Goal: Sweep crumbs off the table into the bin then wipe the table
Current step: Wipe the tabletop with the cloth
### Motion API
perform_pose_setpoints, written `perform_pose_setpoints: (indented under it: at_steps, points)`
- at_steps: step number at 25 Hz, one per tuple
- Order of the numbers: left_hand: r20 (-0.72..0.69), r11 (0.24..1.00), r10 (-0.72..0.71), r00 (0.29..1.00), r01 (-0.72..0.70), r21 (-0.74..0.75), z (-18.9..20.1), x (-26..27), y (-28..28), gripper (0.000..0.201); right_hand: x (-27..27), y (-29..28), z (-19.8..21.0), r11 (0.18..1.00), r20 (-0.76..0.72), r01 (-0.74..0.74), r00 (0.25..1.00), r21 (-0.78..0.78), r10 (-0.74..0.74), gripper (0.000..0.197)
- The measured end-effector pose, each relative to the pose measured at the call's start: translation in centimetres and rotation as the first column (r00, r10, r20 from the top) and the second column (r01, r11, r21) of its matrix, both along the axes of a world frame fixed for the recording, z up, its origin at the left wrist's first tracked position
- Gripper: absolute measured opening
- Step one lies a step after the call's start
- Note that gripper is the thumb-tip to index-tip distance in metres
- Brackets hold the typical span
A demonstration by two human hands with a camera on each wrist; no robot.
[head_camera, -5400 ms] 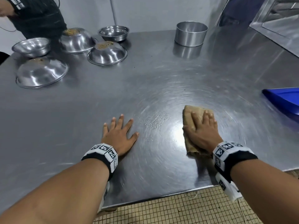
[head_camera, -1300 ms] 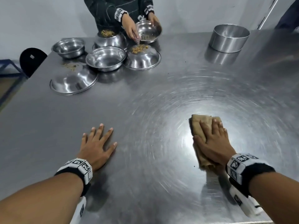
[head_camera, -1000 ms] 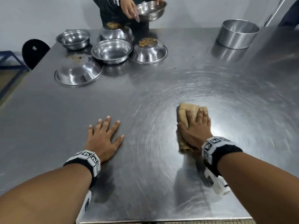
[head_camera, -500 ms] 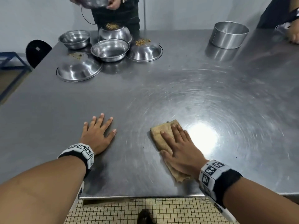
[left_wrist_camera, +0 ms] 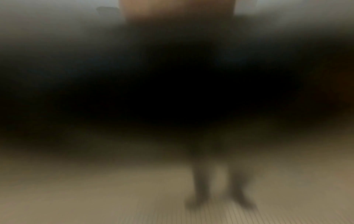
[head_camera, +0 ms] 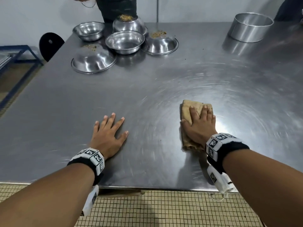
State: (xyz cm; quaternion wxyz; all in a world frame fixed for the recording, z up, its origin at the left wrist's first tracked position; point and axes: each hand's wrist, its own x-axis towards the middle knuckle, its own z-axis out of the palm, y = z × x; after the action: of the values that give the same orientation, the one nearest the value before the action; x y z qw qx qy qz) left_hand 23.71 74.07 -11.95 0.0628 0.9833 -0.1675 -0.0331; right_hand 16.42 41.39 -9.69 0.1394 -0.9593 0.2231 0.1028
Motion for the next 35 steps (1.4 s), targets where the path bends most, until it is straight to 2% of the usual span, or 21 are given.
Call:
perform_pose_setpoints:
  at_steps: [4,8,12,16,19,22,26,28,32,35]
  points:
    - [-0.012,1.000,-0.005,1.000,0.005,-0.007,-0.1,0.0,-0.1,0.078,2.1,4.6,0.0,0.999,0.039,-0.049,0.998,-0.009,0.050,0.074]
    - [-0.021,1.000,-0.012,1.000,0.011,-0.023,-0.1,0.1,0.1,0.065,1.9,9.6,-0.4,0.984,0.062,-0.176,0.982,-0.009,0.176,0.073]
    - [-0.041,0.999,-0.018,0.999,0.017,-0.043,0.1,0.1,0.1,0.064,-1.1,12.4,-0.5,0.950,0.085,-0.313,0.946,-0.010,0.313,0.070]
    - [-0.044,0.997,-0.042,0.998,0.039,-0.070,0.4,0.0,0.2,0.062,-6.0,12.5,-0.3,0.917,0.086,-0.398,0.913,-0.027,0.399,0.068]
    - [-0.032,0.994,-0.066,0.997,0.063,-0.092,0.6,-1.1,0.6,0.061,-9.1,10.5,-0.3,0.938,0.068,-0.345,0.936,-0.028,0.346,0.069]
    - [-0.015,0.991,-0.097,0.995,0.095,-0.092,0.7,-3.0,0.9,0.061,-10.6,7.7,-0.4,0.976,0.060,-0.216,0.974,-0.037,0.218,0.074]
    - [-0.031,0.993,-0.099,0.995,0.097,-0.068,0.6,-4.6,0.2,0.065,-9.3,3.1,0.0,0.999,0.034,0.007,0.999,-0.039,-0.006,0.072]
    - [-0.028,0.995,-0.078,0.997,0.077,-0.058,0.5,-4.9,-0.1,0.063,-8.0,1.5,-0.3,0.997,0.060,0.065,0.996,-0.048,-0.062,0.075]
    - [-0.018,0.998,-0.058,0.998,0.058,-0.019,0.0,-4.6,-0.4,0.065,-5.3,2.0,-1.3,0.996,0.086,0.051,0.995,-0.073,-0.045,0.079]
    - [-0.016,0.999,-0.042,0.999,0.041,-0.012,-0.1,-4.7,-0.4,0.069,-4.8,4.4,-0.9,0.993,0.116,-0.082,0.989,-0.083,0.092,0.075]
